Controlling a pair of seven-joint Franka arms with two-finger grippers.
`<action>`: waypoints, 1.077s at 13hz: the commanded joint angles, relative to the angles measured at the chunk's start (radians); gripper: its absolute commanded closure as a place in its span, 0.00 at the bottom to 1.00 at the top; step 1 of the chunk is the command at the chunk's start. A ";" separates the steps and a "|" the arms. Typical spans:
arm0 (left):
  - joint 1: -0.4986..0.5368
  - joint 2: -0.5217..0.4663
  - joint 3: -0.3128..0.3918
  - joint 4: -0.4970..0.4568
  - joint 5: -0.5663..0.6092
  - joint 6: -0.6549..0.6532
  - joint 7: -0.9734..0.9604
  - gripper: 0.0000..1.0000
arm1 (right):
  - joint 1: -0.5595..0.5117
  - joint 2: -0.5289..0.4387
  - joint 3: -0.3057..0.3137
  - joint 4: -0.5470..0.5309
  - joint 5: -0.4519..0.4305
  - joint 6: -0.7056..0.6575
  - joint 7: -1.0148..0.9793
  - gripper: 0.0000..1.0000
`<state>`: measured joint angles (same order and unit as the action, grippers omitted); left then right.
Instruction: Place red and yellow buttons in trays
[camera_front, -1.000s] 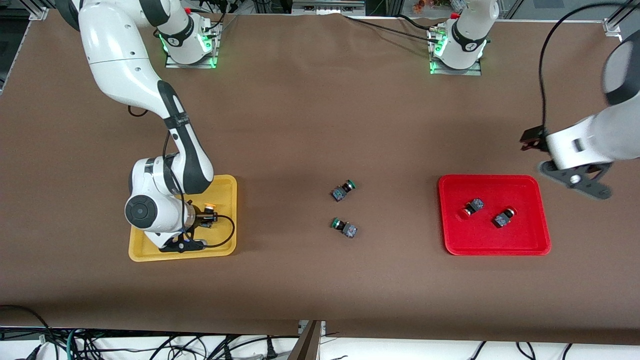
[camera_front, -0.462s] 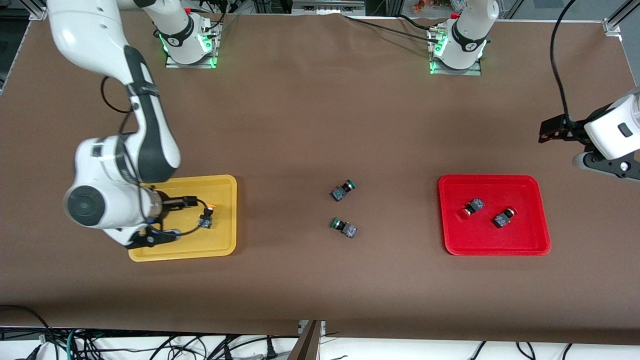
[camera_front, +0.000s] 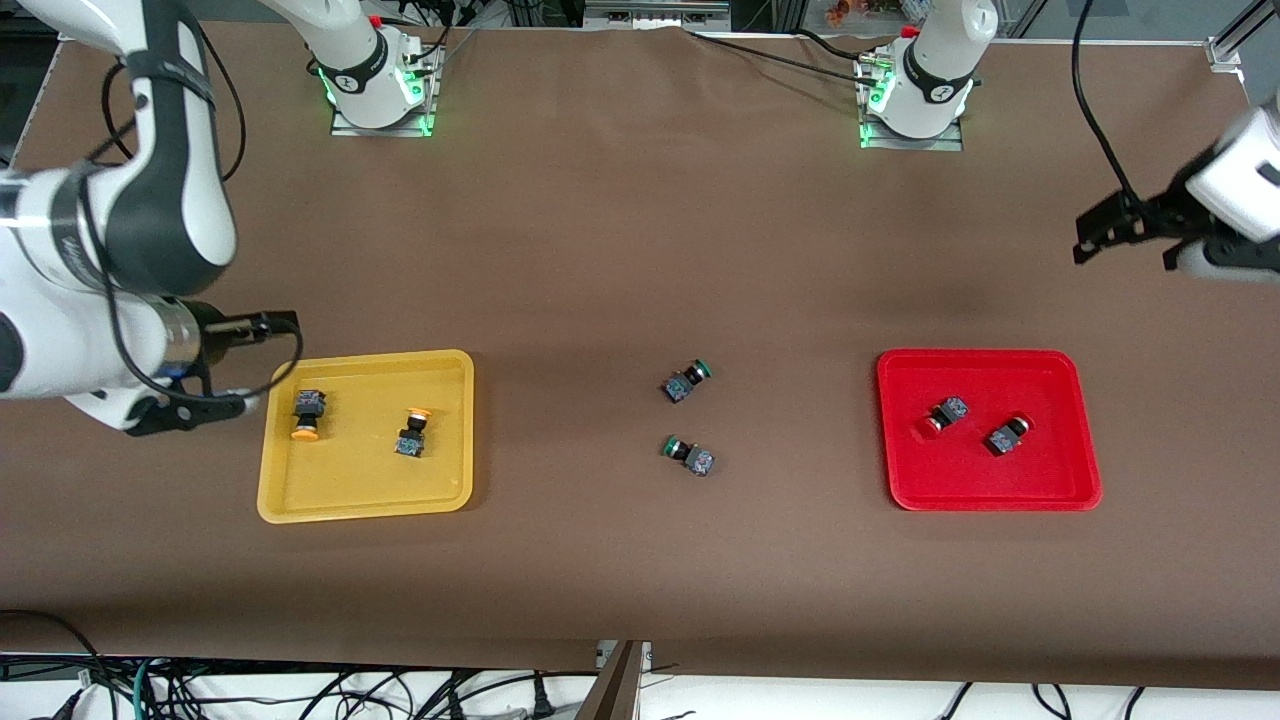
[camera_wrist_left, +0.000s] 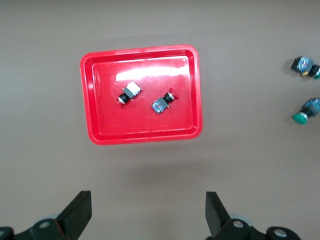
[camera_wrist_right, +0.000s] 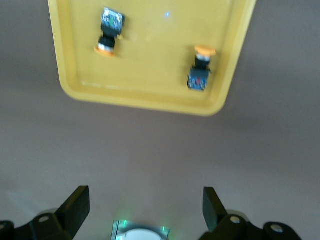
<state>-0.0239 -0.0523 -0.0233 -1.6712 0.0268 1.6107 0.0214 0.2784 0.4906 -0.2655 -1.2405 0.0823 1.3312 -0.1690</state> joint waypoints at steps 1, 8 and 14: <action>-0.028 -0.028 0.026 -0.048 0.024 0.032 -0.008 0.00 | -0.007 -0.110 -0.004 -0.033 -0.016 -0.030 -0.004 0.00; -0.010 -0.004 0.028 -0.030 0.002 0.028 -0.009 0.00 | -0.171 -0.522 0.173 -0.295 -0.138 0.006 -0.014 0.00; -0.002 -0.004 0.028 -0.028 0.001 0.005 -0.009 0.00 | -0.189 -0.563 0.220 -0.320 -0.145 -0.015 0.051 0.00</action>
<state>-0.0308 -0.0540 0.0030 -1.7024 0.0344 1.6283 0.0147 0.1099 -0.0503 -0.0689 -1.5335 -0.0508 1.3060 -0.1363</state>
